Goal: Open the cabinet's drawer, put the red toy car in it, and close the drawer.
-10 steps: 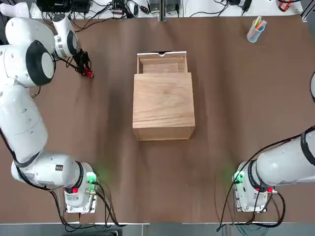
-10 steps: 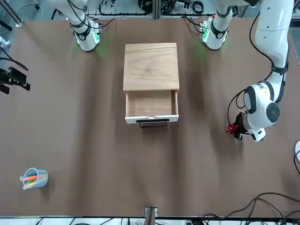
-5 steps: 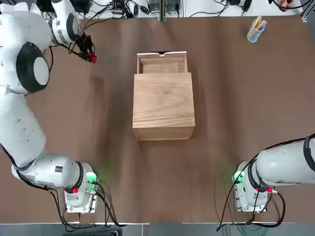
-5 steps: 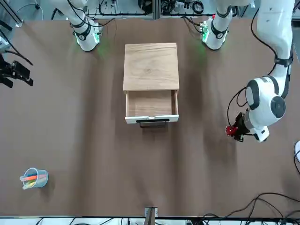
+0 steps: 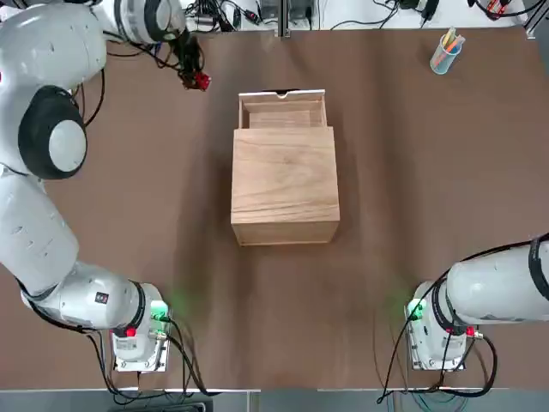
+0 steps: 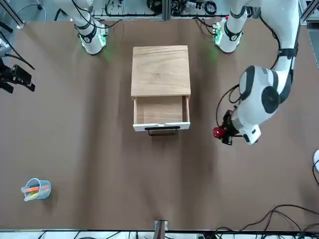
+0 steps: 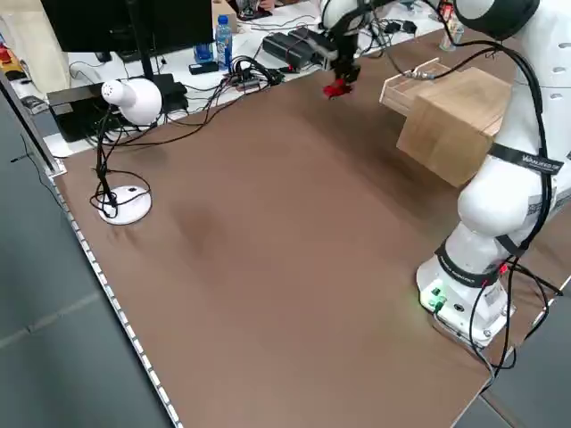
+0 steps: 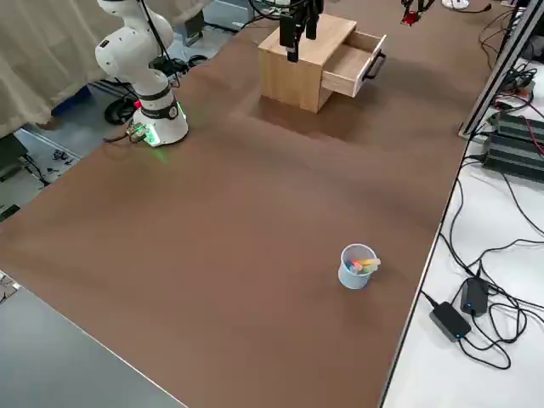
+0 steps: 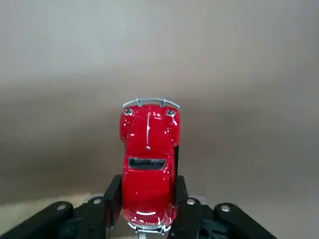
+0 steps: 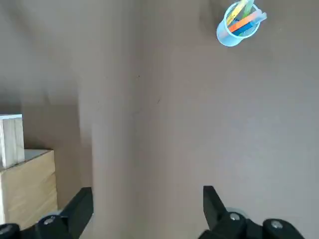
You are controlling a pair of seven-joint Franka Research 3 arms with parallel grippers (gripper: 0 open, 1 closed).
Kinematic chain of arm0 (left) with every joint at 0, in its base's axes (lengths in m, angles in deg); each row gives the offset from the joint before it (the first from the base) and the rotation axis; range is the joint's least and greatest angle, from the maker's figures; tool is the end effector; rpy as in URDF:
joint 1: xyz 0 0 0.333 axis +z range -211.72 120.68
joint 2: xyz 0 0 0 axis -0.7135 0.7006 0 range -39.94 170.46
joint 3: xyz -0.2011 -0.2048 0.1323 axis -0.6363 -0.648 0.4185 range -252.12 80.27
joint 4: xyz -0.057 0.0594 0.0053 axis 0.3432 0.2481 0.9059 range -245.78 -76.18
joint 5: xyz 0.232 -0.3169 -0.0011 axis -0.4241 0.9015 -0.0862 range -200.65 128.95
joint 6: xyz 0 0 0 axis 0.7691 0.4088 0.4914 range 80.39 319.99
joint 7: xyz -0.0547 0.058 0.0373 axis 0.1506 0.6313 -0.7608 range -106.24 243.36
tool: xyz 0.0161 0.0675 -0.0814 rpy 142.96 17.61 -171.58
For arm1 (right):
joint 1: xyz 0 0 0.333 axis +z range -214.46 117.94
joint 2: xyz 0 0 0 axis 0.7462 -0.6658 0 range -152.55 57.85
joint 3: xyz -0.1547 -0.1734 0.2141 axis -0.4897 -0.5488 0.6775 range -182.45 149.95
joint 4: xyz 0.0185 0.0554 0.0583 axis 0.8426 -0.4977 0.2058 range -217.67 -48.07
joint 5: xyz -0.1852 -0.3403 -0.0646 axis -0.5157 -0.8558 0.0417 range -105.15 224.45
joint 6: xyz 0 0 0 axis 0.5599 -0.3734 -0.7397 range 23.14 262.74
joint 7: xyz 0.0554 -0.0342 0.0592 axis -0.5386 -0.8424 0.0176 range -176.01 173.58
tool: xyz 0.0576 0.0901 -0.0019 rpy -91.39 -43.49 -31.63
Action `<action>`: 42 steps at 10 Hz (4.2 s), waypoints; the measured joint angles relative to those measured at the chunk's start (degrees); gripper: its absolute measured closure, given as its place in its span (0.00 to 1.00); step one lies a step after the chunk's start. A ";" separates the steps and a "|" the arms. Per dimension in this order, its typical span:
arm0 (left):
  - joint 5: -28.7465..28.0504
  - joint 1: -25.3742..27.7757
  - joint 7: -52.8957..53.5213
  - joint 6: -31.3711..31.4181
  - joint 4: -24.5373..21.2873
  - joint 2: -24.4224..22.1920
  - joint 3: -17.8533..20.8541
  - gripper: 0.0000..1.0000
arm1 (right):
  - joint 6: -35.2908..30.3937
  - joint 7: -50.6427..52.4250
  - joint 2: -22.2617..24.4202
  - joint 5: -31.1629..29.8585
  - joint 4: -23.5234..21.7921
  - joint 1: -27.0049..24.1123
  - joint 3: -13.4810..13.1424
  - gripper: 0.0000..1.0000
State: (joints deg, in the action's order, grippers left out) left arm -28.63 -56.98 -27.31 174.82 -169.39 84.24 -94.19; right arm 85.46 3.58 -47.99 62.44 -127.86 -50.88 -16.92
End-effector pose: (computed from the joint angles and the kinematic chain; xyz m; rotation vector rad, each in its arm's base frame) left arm 0.6089 -0.2167 0.3886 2.3256 1.9566 -0.1898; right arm 0.5536 -0.0265 0.6435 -3.0932 -0.0440 -0.0156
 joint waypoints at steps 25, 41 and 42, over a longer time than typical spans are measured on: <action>-3.42 -20.08 -27.05 -2.57 15.35 15.30 -6.06 0.30 | 21.48 -13.59 -24.51 25.46 0.08 19.31 1.02 0.01; -7.43 -0.32 30.74 -12.16 2.02 -13.07 -5.31 0.00 | 29.21 -14.50 -33.93 38.45 0.47 26.40 1.24 0.89; -6.50 2.50 38.44 -13.02 0.28 -15.77 -4.40 0.00 | 29.41 -14.50 -33.98 38.50 0.48 26.54 1.23 0.89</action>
State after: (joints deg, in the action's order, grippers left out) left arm -35.13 -54.48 11.13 161.80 -169.10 68.47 -98.59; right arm 114.87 -10.92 -81.97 100.95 -127.39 -24.34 -15.68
